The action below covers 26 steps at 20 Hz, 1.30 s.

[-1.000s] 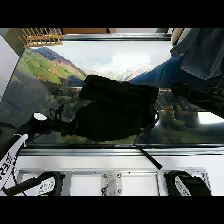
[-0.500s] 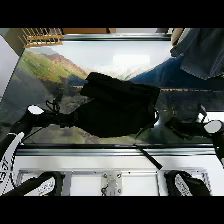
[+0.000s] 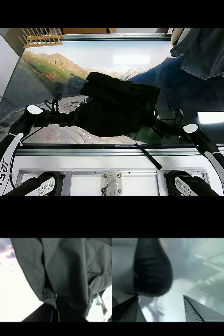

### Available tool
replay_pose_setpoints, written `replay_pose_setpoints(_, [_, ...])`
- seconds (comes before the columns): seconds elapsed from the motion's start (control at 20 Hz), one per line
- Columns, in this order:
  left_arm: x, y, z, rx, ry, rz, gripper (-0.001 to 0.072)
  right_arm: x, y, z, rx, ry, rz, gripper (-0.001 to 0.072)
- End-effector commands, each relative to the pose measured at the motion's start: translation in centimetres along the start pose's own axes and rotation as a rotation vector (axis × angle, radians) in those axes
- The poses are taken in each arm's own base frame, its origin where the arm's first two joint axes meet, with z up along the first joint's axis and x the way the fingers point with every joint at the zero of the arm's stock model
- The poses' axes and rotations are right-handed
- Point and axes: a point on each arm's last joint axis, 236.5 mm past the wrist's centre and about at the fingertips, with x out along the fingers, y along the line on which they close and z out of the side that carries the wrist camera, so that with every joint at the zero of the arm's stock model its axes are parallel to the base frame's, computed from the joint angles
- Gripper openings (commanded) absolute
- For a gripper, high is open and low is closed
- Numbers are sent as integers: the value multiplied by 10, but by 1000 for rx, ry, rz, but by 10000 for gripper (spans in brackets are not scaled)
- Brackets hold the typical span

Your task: Fold the clothes and pants, and hang the long-sleeved shirts on hangers.

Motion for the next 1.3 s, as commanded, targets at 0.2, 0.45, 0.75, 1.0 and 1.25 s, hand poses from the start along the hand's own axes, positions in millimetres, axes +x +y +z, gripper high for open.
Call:
replay_pose_setpoints(0.2, [0,-1,0,2,-2,-1,9,11,14,26,46,-118,55,586])
replay_pose_setpoints(0.45, [0,-1,0,2,-1,-1,9,12,26,21,4,-107,93,590])
replay_pose_setpoints(0.75, [0,-1,0,2,-1,-1,9,12,27,22,5,-111,95,590])
replay_pose_setpoints(1.0, [0,-1,0,2,-1,-1,9,11,20,36,0,-170,66,22])
replay_pose_setpoints(1.25, [-11,-4,14,-40,-50,-1,8,-4,52,47,-69,-179,127,16])
